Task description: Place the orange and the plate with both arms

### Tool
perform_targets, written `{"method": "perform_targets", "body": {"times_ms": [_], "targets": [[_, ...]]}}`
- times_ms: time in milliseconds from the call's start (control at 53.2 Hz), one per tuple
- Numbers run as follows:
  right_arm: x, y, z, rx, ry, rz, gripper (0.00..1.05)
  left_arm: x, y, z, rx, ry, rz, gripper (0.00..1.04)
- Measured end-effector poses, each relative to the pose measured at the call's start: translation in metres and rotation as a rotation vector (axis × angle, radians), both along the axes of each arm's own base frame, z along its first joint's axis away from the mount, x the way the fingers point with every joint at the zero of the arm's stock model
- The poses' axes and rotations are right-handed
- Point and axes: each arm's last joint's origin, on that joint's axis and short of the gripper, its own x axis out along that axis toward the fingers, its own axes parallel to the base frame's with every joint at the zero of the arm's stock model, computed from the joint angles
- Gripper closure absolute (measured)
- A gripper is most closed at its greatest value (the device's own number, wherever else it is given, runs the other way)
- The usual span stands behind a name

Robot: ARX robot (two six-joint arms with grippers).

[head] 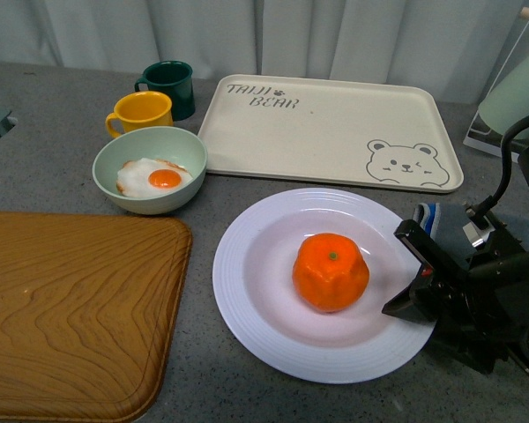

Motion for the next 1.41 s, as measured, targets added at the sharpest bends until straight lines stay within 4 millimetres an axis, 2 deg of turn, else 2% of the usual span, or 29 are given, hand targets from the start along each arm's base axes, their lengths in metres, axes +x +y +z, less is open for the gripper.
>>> {"method": "perform_targets", "body": {"times_ms": [319,582,714,864,939,1127,1409], "targets": [[0.000,-0.003,0.020,0.134,-0.122,0.014,1.01,0.000,0.000,0.000,0.000,0.000,0.000,0.07],[-0.005,-0.006,0.019,0.220,-0.216,-0.013,1.01,0.000,0.000,0.000,0.000,0.000,0.000,0.07],[0.002,-0.010,0.031,0.293,-0.319,-0.022,1.01,0.000,0.000,0.000,0.000,0.000,0.000,0.07],[0.026,-0.007,0.041,0.316,-0.370,-0.037,1.01,0.000,0.000,0.000,0.000,0.000,0.000,0.07],[0.046,-0.003,0.043,0.317,-0.381,-0.047,1.01,0.000,0.000,0.000,0.000,0.000,0.000,0.07],[0.105,0.013,0.036,0.306,-0.374,-0.103,1.01,0.000,0.000,0.000,0.000,0.000,0.000,0.07],[0.157,0.037,0.027,0.289,-0.361,-0.161,1.01,0.000,0.000,0.000,0.000,0.000,0.000,0.07]]}}
